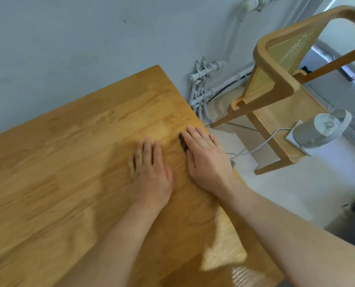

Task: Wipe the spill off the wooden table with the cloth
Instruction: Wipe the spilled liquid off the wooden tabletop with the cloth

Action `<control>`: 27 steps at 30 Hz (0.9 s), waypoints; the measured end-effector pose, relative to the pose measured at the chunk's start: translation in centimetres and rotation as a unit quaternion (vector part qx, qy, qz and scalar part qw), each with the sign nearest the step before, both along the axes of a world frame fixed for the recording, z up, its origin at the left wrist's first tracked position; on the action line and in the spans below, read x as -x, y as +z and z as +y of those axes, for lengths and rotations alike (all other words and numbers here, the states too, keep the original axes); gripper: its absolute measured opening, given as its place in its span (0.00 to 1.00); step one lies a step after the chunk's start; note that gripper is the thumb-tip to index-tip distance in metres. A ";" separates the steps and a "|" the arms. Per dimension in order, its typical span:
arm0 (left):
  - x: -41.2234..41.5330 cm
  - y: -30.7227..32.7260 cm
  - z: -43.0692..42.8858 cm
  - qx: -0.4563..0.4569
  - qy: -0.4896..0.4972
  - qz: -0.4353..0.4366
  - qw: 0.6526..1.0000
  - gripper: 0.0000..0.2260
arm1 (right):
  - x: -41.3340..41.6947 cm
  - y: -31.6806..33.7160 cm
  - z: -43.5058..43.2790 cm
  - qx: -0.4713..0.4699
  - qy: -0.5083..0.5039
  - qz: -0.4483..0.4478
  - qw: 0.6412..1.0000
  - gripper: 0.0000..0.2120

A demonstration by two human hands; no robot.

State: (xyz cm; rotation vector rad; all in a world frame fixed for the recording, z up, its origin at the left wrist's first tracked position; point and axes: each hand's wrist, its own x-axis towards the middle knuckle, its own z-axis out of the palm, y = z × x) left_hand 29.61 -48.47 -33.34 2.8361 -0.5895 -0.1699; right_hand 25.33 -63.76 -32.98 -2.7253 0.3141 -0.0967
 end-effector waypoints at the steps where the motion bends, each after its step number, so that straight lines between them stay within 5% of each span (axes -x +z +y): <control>1: 1.5 0.2 -0.6 0.009 -0.022 0.006 1.000 0.28 | -1.5 0.2 -0.2 -0.003 -0.015 0.011 1.000 0.24; 5: 5.1 1.5 -1.5 0.001 -0.087 0.054 0.995 0.30 | -2.8 0.6 -0.4 -0.021 -0.027 0.035 0.999 0.25; 8: 4.4 2.8 -1.5 0.011 -0.074 0.104 0.992 0.25 | -1.4 1.9 -1.2 -0.146 -0.081 0.019 0.986 0.23; 11: 3.1 5.6 -3.0 0.138 -0.035 0.199 0.970 0.18 | -0.6 5.1 -2.5 -0.425 -0.247 -0.046 0.869 0.17; 14: 2.9 8.3 -5.6 0.308 0.025 0.378 0.873 0.16 | 0.5 7.8 -3.1 -0.611 -0.306 -0.094 0.724 0.12; 16: 3.2 9.5 -6.5 0.367 0.075 0.430 0.821 0.13 | 1.3 9.0 -3.3 -0.662 -0.302 -0.098 0.678 0.12; 21: 3.5 11.8 -6.0 0.434 0.145 0.419 0.785 0.09 | 2.7 9.6 -3.9 -0.700 -0.319 -0.008 0.638 0.12; 24: 2.0 13.5 -4.9 0.489 0.166 0.445 0.732 0.11 | 4.0 9.8 -4.5 -0.708 -0.308 0.080 0.630 0.17; 27: 0.0 14.5 -3.3 0.498 0.125 0.423 0.747 0.16 | 5.5 10.2 -5.8 -0.710 -0.281 0.095 0.639 0.15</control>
